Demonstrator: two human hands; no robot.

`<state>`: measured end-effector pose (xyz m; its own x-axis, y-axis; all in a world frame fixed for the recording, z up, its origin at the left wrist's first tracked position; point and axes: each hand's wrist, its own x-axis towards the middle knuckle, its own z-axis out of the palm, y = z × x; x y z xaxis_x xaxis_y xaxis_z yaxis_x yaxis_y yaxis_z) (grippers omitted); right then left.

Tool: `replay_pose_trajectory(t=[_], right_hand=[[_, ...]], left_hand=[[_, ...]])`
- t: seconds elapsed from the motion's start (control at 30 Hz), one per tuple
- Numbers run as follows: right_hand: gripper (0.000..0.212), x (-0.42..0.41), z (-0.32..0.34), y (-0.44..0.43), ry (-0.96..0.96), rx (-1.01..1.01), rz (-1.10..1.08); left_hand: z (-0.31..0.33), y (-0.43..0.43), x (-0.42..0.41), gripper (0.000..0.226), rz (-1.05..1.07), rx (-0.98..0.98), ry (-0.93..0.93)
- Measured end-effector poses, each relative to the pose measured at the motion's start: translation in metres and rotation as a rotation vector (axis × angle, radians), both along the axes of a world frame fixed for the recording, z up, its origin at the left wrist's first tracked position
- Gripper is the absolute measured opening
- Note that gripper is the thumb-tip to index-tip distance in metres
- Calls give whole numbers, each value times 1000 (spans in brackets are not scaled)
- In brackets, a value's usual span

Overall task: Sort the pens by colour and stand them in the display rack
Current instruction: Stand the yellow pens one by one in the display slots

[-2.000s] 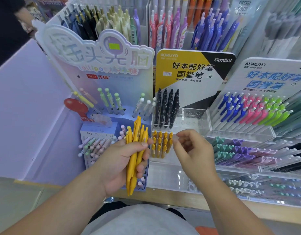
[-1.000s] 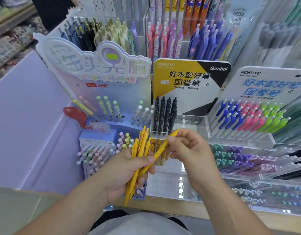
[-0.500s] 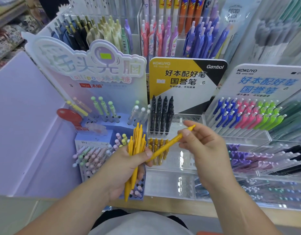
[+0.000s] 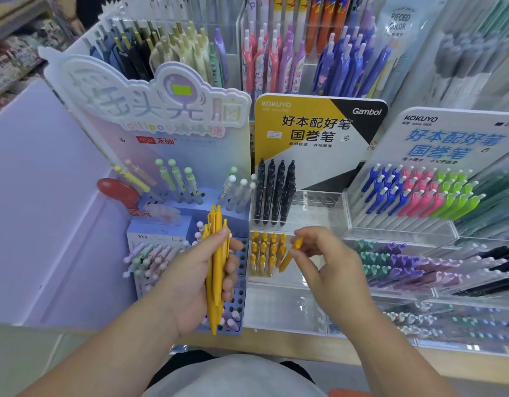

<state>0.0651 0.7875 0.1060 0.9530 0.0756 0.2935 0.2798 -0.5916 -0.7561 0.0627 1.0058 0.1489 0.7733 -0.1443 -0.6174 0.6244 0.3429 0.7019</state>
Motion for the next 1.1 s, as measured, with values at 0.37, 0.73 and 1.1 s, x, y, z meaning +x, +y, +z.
replay_pose_trajectory(t=[0.37, 0.73, 1.1], right_hand=[[27, -4, -27, 8, -120, -61, 65], [24, -4, -37, 11, -113, -135, 120], [11, -5, 45, 29, 456, 667, 47]], left_hand=[[-1, 3, -6, 35, -8, -45, -7], [6, -4, -13, 38, -41, -4, -87], [12, -13, -18, 7, -272, 105, -216]])
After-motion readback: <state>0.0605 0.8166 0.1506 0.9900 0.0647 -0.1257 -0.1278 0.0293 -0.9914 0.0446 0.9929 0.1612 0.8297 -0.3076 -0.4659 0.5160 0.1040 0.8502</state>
